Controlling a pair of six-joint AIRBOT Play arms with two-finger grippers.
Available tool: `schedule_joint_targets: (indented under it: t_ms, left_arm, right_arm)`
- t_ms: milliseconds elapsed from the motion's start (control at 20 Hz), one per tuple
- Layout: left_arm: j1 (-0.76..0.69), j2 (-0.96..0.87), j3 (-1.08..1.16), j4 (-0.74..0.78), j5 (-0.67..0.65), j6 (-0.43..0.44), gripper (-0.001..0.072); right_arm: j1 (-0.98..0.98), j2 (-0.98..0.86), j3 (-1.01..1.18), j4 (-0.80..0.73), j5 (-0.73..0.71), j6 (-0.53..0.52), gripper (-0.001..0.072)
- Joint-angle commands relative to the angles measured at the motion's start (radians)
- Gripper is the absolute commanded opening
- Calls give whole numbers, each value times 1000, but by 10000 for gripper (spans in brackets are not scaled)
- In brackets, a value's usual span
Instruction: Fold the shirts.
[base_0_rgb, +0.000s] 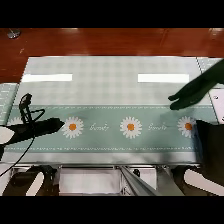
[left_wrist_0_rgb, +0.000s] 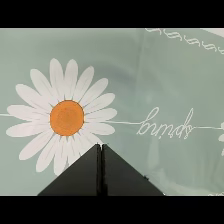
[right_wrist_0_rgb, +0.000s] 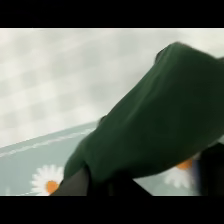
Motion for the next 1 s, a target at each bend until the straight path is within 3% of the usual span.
schedule_joint_targets:
  t_ms: [0, 250, 500, 550, 600, 650, 800, 850, 900, 950]
  left_arm:
    - [0, 0, 0, -7, 2, 20, 34]
    - [0, -1, 0, -7, 50, 45, 34]
    - [0, -1, 0, -6, 57, 45, 34]
    - [0, -1, 0, -6, 57, 45, 34]
    - [0, -1, 0, -6, 57, 45, 34]
    - [0, -1, 0, -6, 60, 45, 34]
    - [0, -4, 11, -6, 97, 53, 34]
    - [1, -18, 43, -5, 105, 73, 34]
    - [2, -44, 97, -3, 103, 77, 34]
    - [2, -88, 178, -3, 100, 108, 34]
  right_arm:
    - [-147, 179, -173, -209, 39, 10, 25]
    - [-397, 482, -640, -513, 39, -85, 25]
    - [-614, 754, -1059, -608, -7, -42, 33]
    - [-616, 784, -1117, -623, -37, -8, 256]
    - [-616, 778, -1141, -605, -63, -12, 591]
    - [-616, 743, -1135, -572, -93, -32, 629]
    - [-615, 600, -1006, -400, -195, -76, 628]
    - [-602, 544, -926, -322, -233, -78, 596]
    - [-568, 481, -836, -262, -253, -75, 449]
    - [-506, 402, -725, -204, -256, -77, 246]
